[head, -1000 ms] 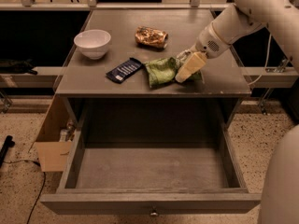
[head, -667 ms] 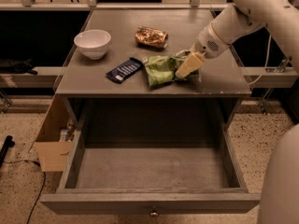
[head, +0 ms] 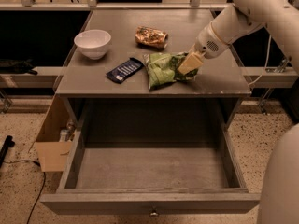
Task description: Place green jalapeno chip bag into top drawer
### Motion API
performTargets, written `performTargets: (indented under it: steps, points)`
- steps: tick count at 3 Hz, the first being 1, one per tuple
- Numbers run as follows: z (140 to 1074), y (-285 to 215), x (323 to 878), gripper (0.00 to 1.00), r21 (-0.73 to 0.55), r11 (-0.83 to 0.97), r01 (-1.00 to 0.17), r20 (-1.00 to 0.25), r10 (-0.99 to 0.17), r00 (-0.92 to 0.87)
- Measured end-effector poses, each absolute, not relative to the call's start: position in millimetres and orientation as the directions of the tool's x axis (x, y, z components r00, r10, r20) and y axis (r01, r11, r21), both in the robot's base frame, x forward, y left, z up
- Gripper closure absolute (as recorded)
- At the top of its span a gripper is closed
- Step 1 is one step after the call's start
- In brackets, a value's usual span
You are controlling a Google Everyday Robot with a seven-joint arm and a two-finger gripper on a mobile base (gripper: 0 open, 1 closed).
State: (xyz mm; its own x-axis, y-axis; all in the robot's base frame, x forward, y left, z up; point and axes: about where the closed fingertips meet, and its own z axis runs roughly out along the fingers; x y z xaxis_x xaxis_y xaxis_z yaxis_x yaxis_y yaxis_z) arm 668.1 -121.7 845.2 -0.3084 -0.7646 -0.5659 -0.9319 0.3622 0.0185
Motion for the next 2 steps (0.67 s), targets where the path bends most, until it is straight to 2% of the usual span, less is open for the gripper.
performTargets:
  steps: [1,2]
  points:
    - [845.2,-121.7,668.1,1.0,0.018,0.362,-0.932,-0.566,-0.765,-0.308]
    - [851.1,-126.2,666.4,1.0,0.014,0.369,-0.929,-0.569,-0.761,-0.311]
